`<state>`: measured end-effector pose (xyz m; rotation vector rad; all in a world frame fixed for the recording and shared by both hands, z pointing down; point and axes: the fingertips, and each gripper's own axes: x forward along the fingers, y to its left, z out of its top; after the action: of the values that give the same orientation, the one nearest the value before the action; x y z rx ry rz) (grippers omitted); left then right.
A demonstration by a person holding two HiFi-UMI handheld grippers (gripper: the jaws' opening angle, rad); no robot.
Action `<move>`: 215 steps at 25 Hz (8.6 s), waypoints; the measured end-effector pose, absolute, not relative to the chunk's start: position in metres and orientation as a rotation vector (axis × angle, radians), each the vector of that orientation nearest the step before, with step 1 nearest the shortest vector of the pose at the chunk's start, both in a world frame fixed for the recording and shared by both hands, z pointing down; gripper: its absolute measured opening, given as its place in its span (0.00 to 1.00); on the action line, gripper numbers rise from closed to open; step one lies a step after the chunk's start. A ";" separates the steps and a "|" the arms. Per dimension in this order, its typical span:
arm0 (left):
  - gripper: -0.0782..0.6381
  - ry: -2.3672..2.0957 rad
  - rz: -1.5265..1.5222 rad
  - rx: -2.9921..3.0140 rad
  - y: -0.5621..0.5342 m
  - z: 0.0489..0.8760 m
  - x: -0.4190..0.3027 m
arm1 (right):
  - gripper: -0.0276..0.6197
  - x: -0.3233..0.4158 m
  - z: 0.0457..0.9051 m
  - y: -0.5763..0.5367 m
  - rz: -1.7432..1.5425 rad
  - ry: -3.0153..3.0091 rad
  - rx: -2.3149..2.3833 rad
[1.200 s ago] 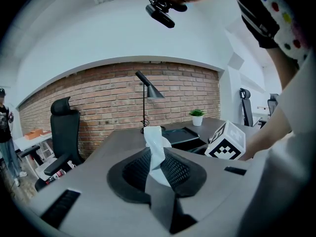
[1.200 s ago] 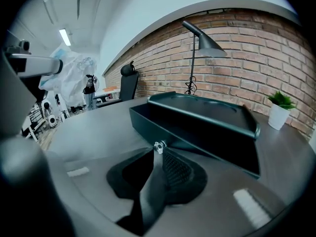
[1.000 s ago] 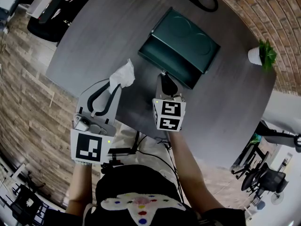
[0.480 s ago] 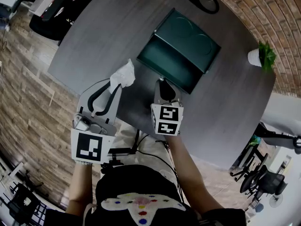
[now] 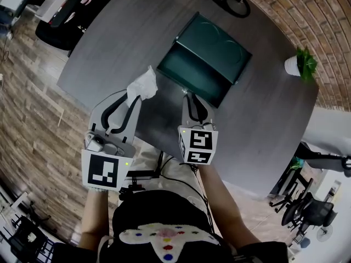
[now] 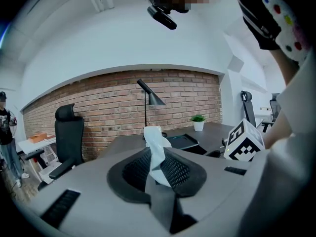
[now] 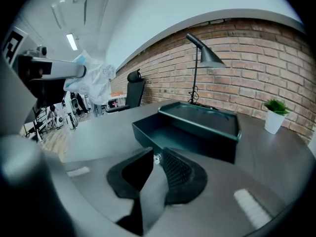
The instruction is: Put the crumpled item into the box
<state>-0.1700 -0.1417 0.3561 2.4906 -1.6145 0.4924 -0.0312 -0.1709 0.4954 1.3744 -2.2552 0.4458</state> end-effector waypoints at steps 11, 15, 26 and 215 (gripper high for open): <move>0.20 -1.558 0.498 2.646 -0.135 0.319 -0.129 | 0.06 0.022 0.405 -0.168 0.243 -2.324 1.536; 0.20 -1.532 0.491 2.698 -0.131 0.306 -0.114 | 0.06 0.040 0.379 -0.163 0.223 -2.337 1.593; 0.20 -1.516 0.418 2.725 -0.123 0.282 -0.093 | 0.06 0.086 0.313 -0.149 0.138 -2.365 1.745; 0.12 -1.494 0.462 2.621 -0.081 0.289 -0.053 | 0.06 0.103 0.297 -0.099 0.082 -2.529 1.480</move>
<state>-0.0529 -0.0806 0.2893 2.6215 -1.4942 0.4622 0.1033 -0.0988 0.2974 1.4797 -2.5288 0.0818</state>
